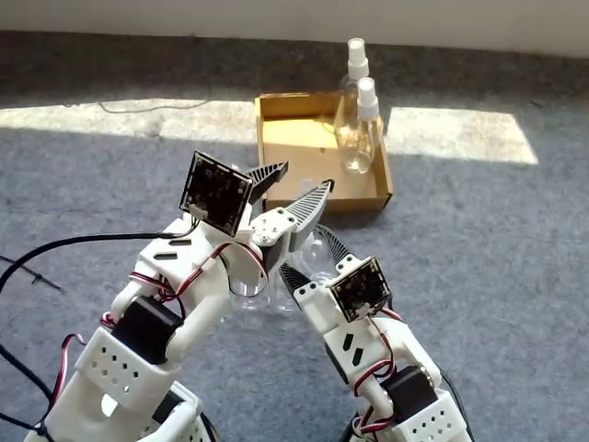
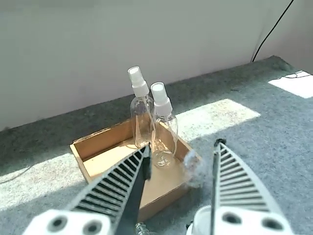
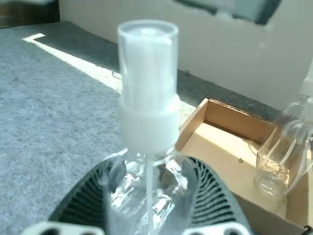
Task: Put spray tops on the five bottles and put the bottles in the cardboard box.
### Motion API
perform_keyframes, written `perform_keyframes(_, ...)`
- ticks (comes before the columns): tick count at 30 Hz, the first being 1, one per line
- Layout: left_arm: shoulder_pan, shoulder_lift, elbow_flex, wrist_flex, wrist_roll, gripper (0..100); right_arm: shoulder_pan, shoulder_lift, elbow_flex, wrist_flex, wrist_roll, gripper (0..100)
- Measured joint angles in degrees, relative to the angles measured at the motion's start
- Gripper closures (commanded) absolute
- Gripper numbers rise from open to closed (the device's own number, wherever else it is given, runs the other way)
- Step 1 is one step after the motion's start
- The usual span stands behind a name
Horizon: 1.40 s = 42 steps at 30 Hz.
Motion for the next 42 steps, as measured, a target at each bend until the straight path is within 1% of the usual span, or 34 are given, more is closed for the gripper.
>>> perform_keyframes(2, 0.0, 0.0, -2.11, 0.26, 0.0, 80, 1.58, 0.0, 0.0, 0.0, 0.0, 99.5)
perform_keyframes(4, -0.18, -0.62, -5.63, 1.67, 0.0, 81, 4.92, 0.09, -1.49, -0.79, 0.0, 99.5)
perform_keyframes(7, -1.93, -3.52, -10.2, 5.01, 0.0, 81, 10.73, 0.0, -3.87, -3.43, 0.0, 99.5)
perform_keyframes(9, -3.43, -5.89, -11.08, 6.95, 0.0, 81, 12.84, 0.0, -4.75, -4.31, 0.0, 99.5)
perform_keyframes(11, -5.89, -8.09, -10.99, 8.26, 0.0, 81, 13.8, 0.09, -5.27, -4.66, 0.0, 99.5)
perform_keyframes(14, -11.87, -11.52, -7.74, 8.35, 0.0, 80, 14.42, 3.87, -7.91, -5.45, 0.0, 99.5)
perform_keyframes(16, -14.77, -12.31, -4.22, 8.35, 0.0, 80, 15.12, 9.05, -11.25, -6.51, -0.09, 99.5)
perform_keyframes(18, -16.35, -12.57, 0.53, 8.35, 0.0, 80, 16.18, 16.26, -16.26, -7.3, -1.85, 99.5)
perform_keyframes(21, -16.7, -12.13, 8.53, 8.35, 0.0, 80, 18.73, 30.07, -26.2, -7.65, -4.84, 99.5)
perform_keyframes(23, -16.35, -12.13, 12.75, 8.44, -0.53, 80, 20.31, 40.26, -33.58, -7.65, -6.95, 99.5)
perform_keyframes(25, -15.12, -12.22, 15.56, 8.44, -3.69, 80, 21.45, 50.11, -40.62, -7.21, -8.18, 99.5)
perform_keyframes(28, -10.99, -12.22, 18.29, 8.44, -8.62, 80, 21.36, 62.24, -49.93, -0.79, -8.88, 99.5)
perform_keyframes(30, -9.93, -12.4, 18.2, 8.44, -9.85, 80, 21.1, 66.2, -54.24, 4.22, -8.88, 99.5)
perform_keyframes(33, -11.16, -12.4, 14.77, 8.18, -10.29, 80, 20.13, 66.2, -55.82, 10.02, -8.88, 99.5)
perform_keyframes(36, -13.36, -11.34, 7.65, 7.12, -10.37, 80, 16.79, 63.56, -51.43, 11.25, -8.53, 99.5)
perform_keyframes(39, -13.71, -5.71, -1.41, 7.21, -10.29, 80, 12.04, 55.56, -42.11, 7.91, -5.27, 99.5)
perform_keyframes(42, -13.8, 3.16, -11.69, 9.58, -7.47, 80, 8.88, 44.4, -30.07, 2.29, -0.88, 99.5)
